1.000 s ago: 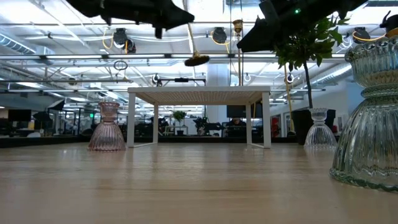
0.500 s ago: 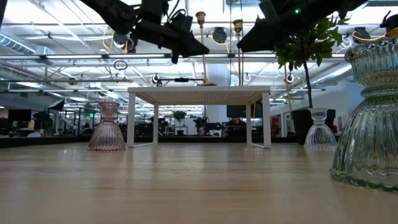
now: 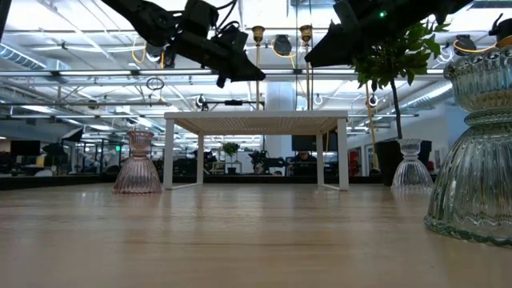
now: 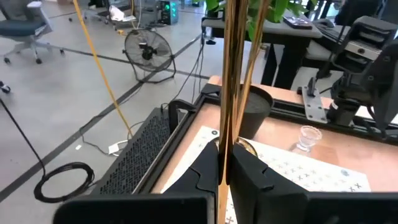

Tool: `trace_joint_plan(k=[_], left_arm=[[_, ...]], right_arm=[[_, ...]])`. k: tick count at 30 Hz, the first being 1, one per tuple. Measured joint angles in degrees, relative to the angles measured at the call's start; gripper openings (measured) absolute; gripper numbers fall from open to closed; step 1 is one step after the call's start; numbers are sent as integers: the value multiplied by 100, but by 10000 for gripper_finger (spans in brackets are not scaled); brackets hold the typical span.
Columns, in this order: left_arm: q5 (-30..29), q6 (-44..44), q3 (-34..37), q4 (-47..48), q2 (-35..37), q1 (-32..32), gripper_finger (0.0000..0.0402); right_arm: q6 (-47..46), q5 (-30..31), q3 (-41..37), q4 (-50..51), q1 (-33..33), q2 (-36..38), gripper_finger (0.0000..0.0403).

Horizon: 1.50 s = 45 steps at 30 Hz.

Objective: Pick & Place candle stick holders
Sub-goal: Put the long gold candle holder on the shelf, then put the short gold candle holder on the shelf

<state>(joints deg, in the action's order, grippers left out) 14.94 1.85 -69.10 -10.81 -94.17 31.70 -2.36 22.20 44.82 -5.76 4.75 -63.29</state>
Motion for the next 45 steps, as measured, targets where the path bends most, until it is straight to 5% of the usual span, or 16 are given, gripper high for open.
trace_joint_plan(k=[16,27,45], left_arm=[[-153,370,0,57,0,-39,27],[-153,233,2,74,0,-39,97],[-327,234,7,380,0,-23,124]], right_arm=[[-1,0,0,1,2,0,176],[188,0,0,4,-42,0,201],[351,6,-7,1068,-1008,446,237]])
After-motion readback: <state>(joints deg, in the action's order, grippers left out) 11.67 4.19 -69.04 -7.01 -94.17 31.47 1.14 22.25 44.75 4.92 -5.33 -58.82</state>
